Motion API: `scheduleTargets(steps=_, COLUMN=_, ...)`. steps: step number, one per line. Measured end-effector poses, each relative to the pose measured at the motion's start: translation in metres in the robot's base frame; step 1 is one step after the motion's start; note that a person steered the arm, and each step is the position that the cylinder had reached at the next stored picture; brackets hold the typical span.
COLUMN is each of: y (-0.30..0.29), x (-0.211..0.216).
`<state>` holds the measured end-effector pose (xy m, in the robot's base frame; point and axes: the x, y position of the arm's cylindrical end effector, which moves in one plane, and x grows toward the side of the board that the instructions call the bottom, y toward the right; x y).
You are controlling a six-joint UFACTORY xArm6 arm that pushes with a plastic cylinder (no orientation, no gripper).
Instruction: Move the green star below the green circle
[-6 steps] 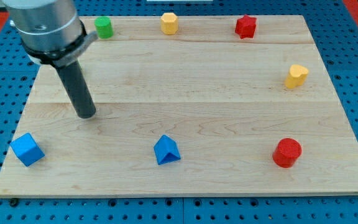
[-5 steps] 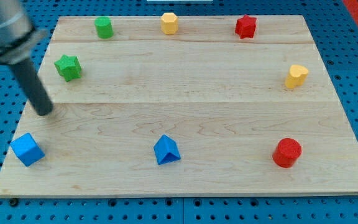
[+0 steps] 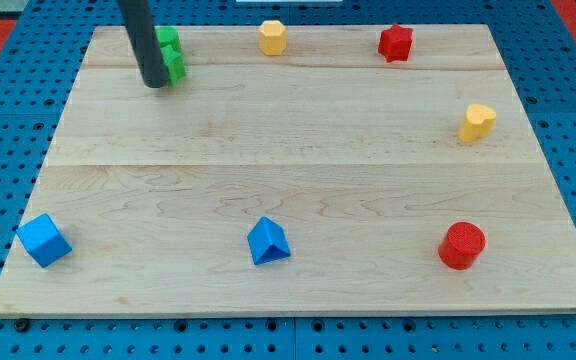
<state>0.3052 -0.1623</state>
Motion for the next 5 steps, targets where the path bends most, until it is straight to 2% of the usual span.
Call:
scheduleTargets(steps=1, y=0.034, x=0.029)
scheduleTargets(steps=2, y=0.122, x=0.007)
scheduleTargets(steps=4, y=0.213, x=-0.097)
scheduleTargets(steps=5, y=0.173, x=-0.113)
